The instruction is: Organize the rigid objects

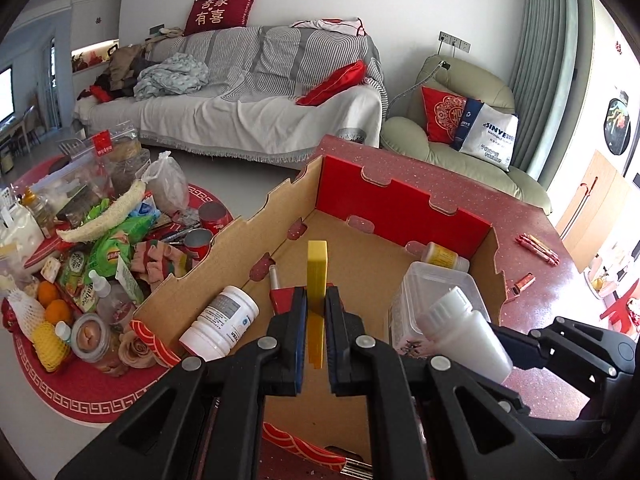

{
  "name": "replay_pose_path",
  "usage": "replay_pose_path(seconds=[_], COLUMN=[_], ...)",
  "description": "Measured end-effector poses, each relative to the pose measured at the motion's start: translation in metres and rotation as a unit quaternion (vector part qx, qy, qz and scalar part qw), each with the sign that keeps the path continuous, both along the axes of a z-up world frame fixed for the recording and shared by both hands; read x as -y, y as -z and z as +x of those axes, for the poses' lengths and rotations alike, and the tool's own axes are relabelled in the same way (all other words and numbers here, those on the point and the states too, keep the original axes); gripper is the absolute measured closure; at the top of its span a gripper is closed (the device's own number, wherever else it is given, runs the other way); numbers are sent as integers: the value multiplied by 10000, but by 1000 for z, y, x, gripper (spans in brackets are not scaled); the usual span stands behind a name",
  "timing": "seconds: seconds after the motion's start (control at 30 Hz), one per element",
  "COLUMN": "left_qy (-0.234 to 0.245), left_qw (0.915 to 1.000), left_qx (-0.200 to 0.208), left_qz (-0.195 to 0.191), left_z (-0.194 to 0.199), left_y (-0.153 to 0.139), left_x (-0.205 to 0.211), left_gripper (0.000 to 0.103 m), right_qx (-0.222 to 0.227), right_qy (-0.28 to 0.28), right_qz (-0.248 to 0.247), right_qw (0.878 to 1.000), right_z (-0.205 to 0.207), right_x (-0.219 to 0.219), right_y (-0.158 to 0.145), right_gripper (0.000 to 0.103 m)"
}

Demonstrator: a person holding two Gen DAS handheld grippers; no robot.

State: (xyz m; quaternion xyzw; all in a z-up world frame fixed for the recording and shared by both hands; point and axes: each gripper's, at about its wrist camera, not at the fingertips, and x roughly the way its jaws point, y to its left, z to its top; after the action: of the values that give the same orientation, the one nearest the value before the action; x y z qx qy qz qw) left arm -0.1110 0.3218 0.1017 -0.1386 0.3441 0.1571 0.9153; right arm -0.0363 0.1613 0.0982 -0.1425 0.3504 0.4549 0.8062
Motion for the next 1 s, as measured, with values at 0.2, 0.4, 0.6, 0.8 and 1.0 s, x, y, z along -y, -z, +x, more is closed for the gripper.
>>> replay_pose_path(seconds=[0.2,0.4,0.6,0.8,1.0], left_qy=[-29,99,693,1856,2307], left_qw=[10000,9996,9956,9804,9728], left_qx=[52,235,625,655,-100], left_qz=[38,113,46,126,205], left_z=[-1,-8,-17,1,60], left_y=[-3,-16,-39,-42,3], left_x=[-1,11,58,160,227], left_gripper=[46,42,42,42,42], right_qx=[210,314,320,-215,-109], right_qy=[112,356,1285,2316,2107], right_qz=[-50,181,527,615,101], right_qw=[9997,9987,9898,9706,9774], right_z=[-2,-2,10,66,117], right_x=[3,36,131,224,253], right_y=[-5,-15,-10,9,28], right_gripper=[69,69,21,21,25])
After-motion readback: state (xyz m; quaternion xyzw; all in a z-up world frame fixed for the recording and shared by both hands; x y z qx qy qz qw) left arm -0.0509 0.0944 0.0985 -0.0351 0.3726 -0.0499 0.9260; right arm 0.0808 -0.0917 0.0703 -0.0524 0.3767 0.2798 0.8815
